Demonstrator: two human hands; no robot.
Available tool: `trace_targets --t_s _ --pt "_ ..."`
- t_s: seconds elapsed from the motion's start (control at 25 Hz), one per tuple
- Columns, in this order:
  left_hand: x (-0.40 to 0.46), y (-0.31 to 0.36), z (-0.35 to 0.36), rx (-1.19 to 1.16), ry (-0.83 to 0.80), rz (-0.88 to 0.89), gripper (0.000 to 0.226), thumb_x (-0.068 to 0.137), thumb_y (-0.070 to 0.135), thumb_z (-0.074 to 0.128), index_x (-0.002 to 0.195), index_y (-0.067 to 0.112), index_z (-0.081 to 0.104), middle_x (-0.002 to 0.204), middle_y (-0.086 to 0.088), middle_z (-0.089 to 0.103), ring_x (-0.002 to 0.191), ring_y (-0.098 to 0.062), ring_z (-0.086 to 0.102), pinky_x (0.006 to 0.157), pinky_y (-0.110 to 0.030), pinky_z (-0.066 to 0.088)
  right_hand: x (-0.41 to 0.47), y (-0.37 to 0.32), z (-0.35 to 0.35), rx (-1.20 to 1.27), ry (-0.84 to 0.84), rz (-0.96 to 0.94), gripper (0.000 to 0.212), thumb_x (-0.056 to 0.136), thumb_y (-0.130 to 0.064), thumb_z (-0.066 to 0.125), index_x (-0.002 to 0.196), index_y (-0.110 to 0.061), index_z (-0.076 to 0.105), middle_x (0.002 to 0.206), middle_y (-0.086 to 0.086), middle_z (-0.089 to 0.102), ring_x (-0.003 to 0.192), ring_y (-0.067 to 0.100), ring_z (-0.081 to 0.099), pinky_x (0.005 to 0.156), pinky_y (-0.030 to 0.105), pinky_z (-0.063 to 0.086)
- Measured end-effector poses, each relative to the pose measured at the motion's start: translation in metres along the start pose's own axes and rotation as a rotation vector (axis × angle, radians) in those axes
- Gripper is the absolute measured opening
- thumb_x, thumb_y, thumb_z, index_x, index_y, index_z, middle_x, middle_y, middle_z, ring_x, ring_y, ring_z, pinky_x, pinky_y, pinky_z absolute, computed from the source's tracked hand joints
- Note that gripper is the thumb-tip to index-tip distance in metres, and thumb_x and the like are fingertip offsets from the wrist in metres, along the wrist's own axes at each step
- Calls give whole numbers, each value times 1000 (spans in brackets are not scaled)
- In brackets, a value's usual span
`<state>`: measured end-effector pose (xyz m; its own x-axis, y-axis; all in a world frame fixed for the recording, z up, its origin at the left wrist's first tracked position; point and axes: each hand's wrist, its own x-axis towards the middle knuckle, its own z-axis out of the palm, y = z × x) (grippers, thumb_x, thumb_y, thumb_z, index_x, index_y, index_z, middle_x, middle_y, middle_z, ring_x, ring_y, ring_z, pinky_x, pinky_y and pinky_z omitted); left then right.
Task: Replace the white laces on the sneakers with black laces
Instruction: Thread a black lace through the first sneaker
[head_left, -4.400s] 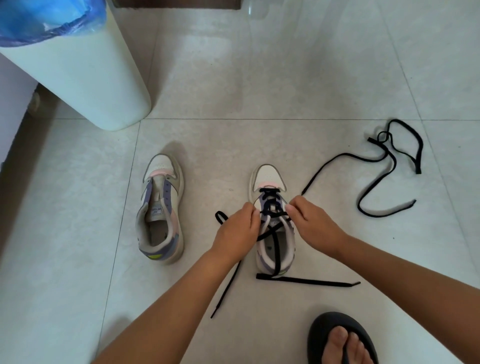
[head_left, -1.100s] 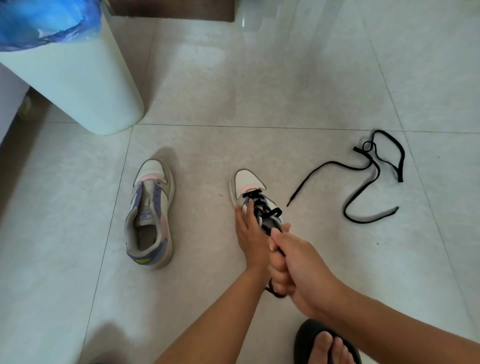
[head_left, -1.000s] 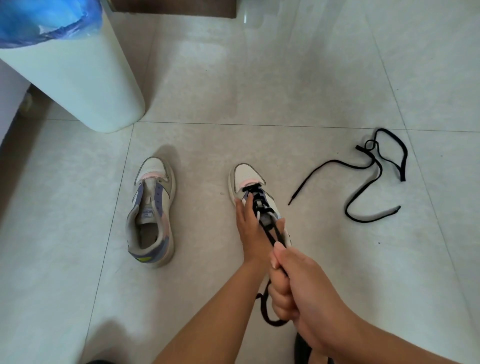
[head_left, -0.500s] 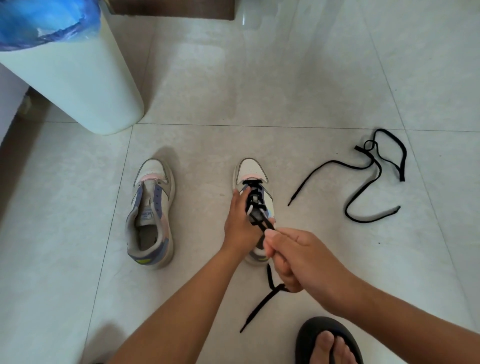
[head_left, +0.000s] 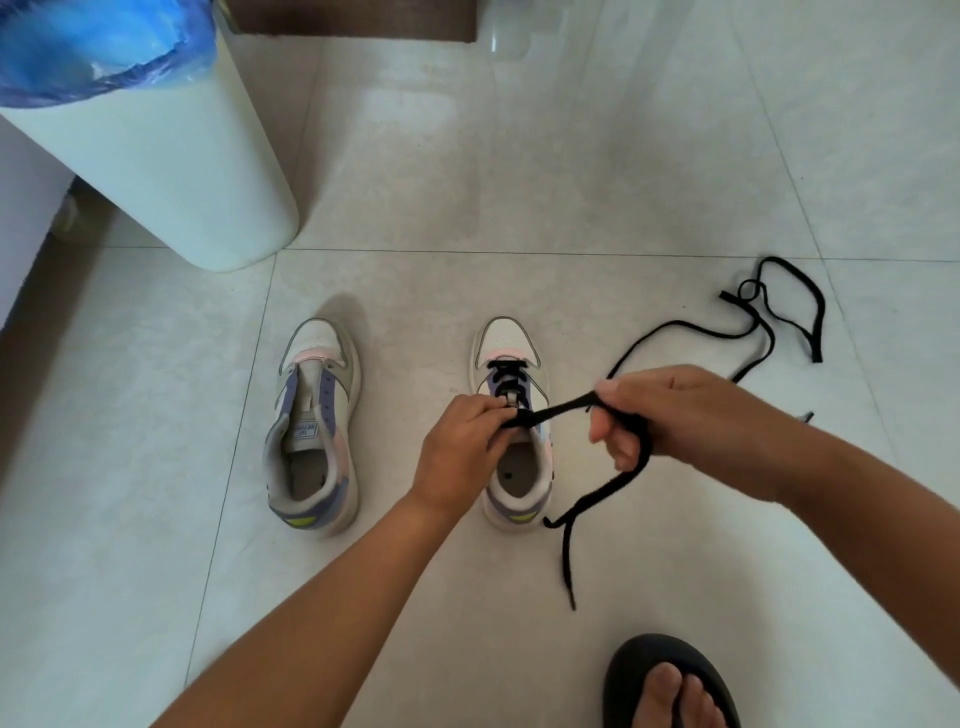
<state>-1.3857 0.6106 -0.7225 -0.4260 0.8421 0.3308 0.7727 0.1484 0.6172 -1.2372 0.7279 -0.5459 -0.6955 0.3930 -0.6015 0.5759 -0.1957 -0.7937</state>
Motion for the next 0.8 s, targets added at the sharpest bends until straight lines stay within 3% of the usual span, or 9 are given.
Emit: trace_targets --t_s 0.08,0.16,0.32,0.48,0.52,0.6,0.68,0.72,0.8 --pt "0 -1 0 55 -13 28 26 84 25 55 92 7 73 88 -3 68 81 -13 54 71 -22 46 7 -4 -12 -35 153 11 38 98 -22 44 76 -4 69 61 9 59 61 19 56 61 21 49" --pt "1 0 -1 69 -39 -3 22 83 22 56 90 8 71 83 -3 65 78 -12 49 67 -21 43 19 -4 -25 -269 312 -22 36 97 -25 45 78 -7 69 65 8 64 65 19 59 62 19 47" --pt "9 12 -7 27 -190 -233 23 81 10 68 104 7 68 87 -8 56 87 -22 53 68 -20 37 43 -15 -39 -695 426 -122 29 95 -33 48 81 -14 65 71 0 60 67 18 56 60 26 38" --pt "13 17 -14 76 -242 -291 20 87 16 64 104 8 69 88 -6 50 89 -22 50 67 -24 38 59 -11 -40 -1129 799 -275 23 93 -30 55 104 -10 60 100 9 57 94 30 53 78 39 37" --pt "13 19 -14 79 -237 -288 19 87 17 64 102 7 69 86 -5 50 87 -22 50 66 -28 42 60 -3 -34 -1119 853 -310 23 92 -27 56 106 -9 59 106 12 56 97 34 52 80 41 38" --pt "13 23 -15 40 -210 -328 17 87 20 63 97 8 69 86 -4 51 84 -19 52 66 -29 44 59 18 -8 -843 674 -178 16 93 -25 53 93 -10 58 95 10 57 90 28 52 75 36 40" --pt "18 26 -17 -87 -200 -467 15 88 25 63 92 11 69 88 -1 52 82 -12 52 67 -16 40 58 46 23 -636 274 101 24 93 -30 53 76 -14 55 75 2 57 74 19 53 62 28 38" --pt "21 27 -19 -172 -218 -549 14 87 26 64 88 13 67 87 1 53 78 -9 52 65 -10 37 59 58 36 -543 179 156 24 91 -32 56 73 -15 56 70 -2 56 69 15 53 59 26 38" --pt "29 27 -23 -364 -245 -711 17 86 29 66 79 14 64 82 1 58 71 -7 52 64 -11 39 67 70 50 -368 224 92 16 88 -30 63 79 -18 59 71 -6 55 67 10 51 59 23 38"
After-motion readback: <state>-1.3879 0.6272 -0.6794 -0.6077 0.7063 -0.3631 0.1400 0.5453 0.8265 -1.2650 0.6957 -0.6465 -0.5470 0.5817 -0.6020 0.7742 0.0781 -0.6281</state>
